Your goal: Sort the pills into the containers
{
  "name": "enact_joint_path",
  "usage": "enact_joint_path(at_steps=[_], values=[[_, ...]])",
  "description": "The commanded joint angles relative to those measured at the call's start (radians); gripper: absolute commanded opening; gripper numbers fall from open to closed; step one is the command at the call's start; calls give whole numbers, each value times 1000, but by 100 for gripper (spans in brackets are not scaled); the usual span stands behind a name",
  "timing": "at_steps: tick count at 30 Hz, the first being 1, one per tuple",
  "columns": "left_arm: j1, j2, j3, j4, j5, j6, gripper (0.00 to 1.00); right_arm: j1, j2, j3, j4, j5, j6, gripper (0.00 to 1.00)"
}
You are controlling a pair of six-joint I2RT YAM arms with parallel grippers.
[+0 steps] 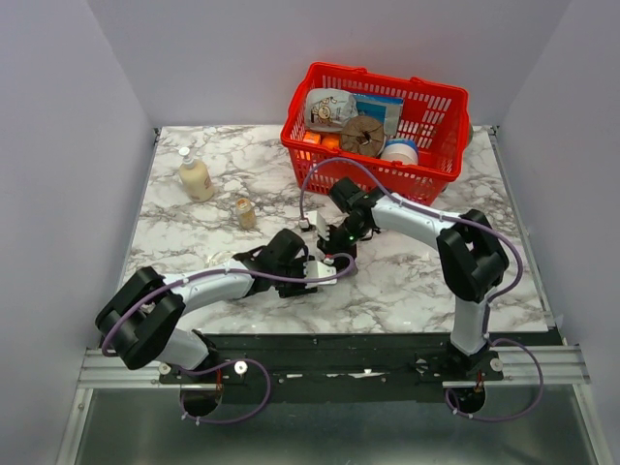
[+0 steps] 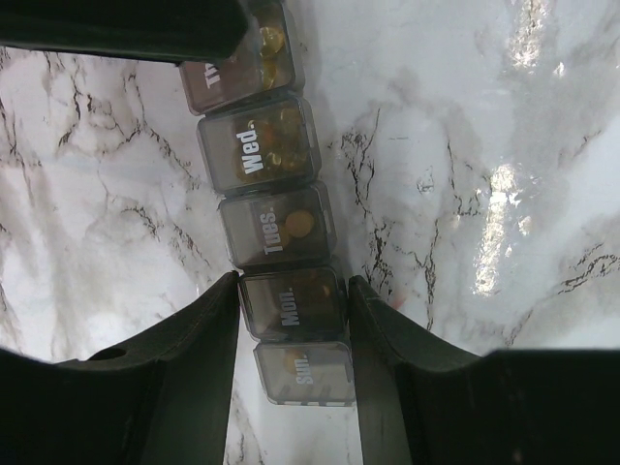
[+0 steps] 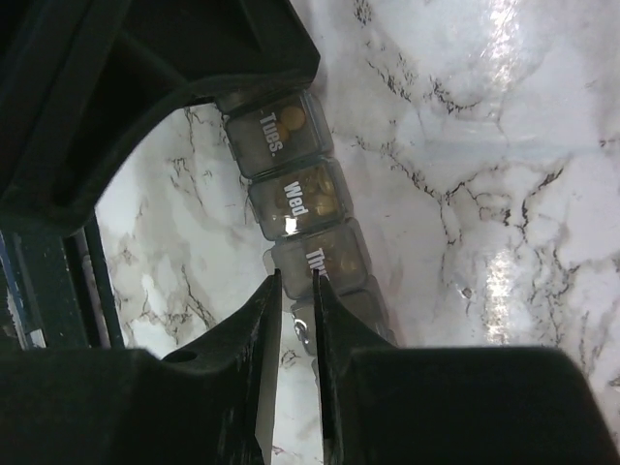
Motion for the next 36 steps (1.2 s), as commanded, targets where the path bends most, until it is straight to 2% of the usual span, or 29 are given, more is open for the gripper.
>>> enact_joint_path(at_steps=[1, 8, 12, 16, 21, 28, 36], values=[[7, 17, 27, -25, 53, -25, 30, 6, 52, 6, -8, 37, 73, 26], [8, 17, 30, -30, 58, -33, 30, 18, 121, 19, 40, 136, 176, 21], [8, 23, 30, -31, 56, -34, 30, 14, 52, 30, 12, 35, 142, 21], [8, 23, 30, -34, 56, -33, 30, 9, -15, 38, 4, 3, 136, 21], [8, 26, 31, -36, 53, -34, 31, 5, -23, 42, -20, -46, 121, 21], [8, 29, 31, -39, 51, -37, 31, 5, 70, 45, -43, -51, 136, 21], [8, 34, 37, -43, 47, -37, 31, 5, 172, 65, -43, 63, 178, 21]])
